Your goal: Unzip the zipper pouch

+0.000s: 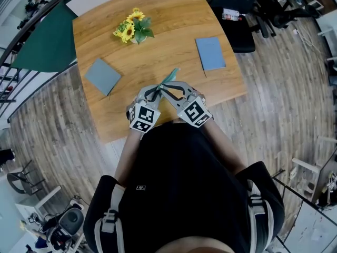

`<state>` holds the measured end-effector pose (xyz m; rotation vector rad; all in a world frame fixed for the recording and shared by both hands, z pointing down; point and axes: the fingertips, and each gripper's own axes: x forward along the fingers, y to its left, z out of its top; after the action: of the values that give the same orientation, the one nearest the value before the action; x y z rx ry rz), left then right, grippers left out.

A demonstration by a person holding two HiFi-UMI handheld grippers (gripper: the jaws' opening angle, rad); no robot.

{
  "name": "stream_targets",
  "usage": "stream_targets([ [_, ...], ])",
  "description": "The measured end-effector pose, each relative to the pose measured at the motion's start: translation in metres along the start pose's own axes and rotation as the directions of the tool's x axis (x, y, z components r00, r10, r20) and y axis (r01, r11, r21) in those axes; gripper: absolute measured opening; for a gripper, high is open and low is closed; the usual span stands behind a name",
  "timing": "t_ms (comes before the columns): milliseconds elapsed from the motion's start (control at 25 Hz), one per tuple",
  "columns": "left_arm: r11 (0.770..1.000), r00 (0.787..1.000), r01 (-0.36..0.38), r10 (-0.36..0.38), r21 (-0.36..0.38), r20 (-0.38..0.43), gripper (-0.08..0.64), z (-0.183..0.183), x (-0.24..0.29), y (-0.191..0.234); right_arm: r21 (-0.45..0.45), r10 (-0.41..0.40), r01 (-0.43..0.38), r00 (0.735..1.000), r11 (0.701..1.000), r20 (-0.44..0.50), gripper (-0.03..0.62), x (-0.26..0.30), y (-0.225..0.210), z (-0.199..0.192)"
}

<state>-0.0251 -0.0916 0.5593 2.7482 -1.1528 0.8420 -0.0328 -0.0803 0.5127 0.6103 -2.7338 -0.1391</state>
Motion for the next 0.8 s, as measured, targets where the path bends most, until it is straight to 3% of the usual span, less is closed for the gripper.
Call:
stream_targets([
  [240,1.000,1.000,-0.002,0.002,0.001,0.000,0.008,-0.0013,0.0000,0.0002,0.003,-0.010,0.010,1.000,1.000,0.012,0.014,-0.0015,-0.0018,0.0009],
  [800,1.000,1.000,-0.002,0.002,0.005,0.001,0.008,-0.0018,-0.0013,0.0003,0.027,-0.018,0.018,1.000,0.999,0.001,0.015,0.0021,-0.0049,-0.0035],
])
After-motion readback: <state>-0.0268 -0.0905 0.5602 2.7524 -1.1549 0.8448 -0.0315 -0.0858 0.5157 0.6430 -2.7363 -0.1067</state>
